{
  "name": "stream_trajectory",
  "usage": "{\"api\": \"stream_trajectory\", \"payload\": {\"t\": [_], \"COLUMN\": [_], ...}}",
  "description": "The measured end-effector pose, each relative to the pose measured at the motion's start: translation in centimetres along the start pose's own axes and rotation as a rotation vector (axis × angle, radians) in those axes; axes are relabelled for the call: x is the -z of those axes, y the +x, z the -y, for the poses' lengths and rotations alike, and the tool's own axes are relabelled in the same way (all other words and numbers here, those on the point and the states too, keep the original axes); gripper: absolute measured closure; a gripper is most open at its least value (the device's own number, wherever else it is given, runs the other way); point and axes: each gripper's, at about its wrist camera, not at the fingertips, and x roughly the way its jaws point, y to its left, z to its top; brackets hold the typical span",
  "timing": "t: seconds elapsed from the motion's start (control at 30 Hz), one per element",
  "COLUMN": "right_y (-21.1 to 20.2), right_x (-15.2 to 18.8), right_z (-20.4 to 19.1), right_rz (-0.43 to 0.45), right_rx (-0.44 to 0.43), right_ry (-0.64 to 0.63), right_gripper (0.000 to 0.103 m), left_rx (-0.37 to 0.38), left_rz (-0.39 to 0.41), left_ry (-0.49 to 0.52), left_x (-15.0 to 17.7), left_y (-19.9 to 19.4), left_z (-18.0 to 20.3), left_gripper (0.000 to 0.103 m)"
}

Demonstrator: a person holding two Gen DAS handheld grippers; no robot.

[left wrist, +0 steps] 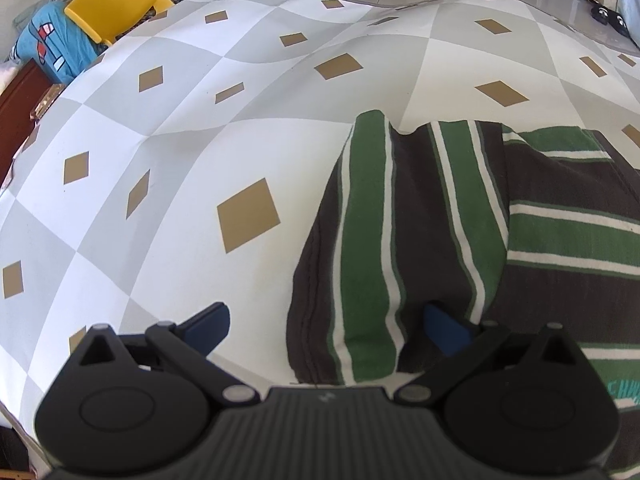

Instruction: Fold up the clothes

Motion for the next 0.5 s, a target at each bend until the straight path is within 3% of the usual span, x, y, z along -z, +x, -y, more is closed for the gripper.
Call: {"api": "stream_trajectory", "payload": {"t": [0.2,0.37,0.5], "right_y": [0.4,-0.5,0.1], "right_x": [-0.5,-1.4,-2.1], "right_z": [0.2,0.3,-0.2], "right_rz": [-0.003,0.074,0.07], "right_rx": [0.047,0.048,0.027], "right_ry": [0.017,0.038,0.047], "right_gripper": [0.065,0.065,0.065], "left_rx": [0.078,0.192,0.231], "left_rz": [0.055,0.113,0.137], "left_ry": [-0.053,-0.17,-0.167], "left_x": [-0.7,-2.1,-2.3], "left_y": [-1.8,-3.7,-3.9], "left_z": [-0.6,-2.1,-1.7], "left_gripper": [0.0,0.0,0.0]}}
